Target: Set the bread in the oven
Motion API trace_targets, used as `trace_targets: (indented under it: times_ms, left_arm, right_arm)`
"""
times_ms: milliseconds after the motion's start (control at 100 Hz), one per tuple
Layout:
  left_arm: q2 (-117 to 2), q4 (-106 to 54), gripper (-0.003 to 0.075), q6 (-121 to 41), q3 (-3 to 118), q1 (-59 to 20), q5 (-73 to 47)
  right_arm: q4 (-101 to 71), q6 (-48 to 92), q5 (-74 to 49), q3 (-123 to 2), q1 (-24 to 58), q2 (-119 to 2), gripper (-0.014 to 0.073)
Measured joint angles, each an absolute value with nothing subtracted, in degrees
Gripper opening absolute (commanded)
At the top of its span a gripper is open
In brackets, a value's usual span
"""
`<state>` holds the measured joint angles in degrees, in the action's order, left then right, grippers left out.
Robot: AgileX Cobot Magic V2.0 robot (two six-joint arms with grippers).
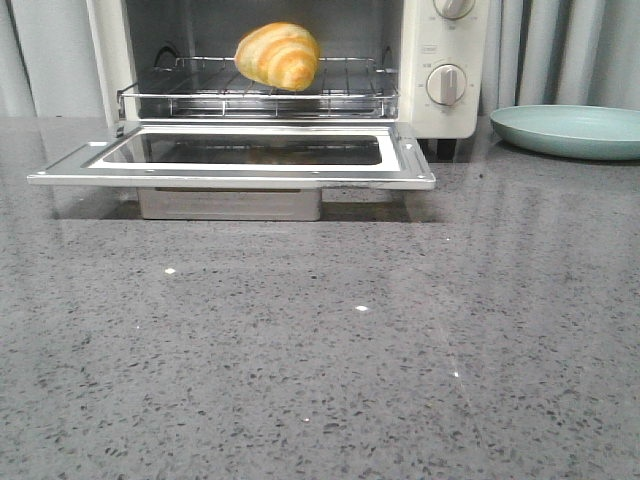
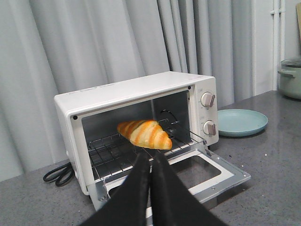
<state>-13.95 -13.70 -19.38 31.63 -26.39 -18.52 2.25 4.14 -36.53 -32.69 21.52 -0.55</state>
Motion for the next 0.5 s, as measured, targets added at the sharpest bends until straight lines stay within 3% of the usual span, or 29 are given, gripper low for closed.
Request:
trace_targets:
  times_ms: [500]
  left_arm:
    - [-13.2, -13.3, -0.0021, -19.4, 30.4, -25.9, -18.6]
  right_arm:
    - [2.2, 4.0, -36.6, -32.7, 21.5, -0.5, -0.0049]
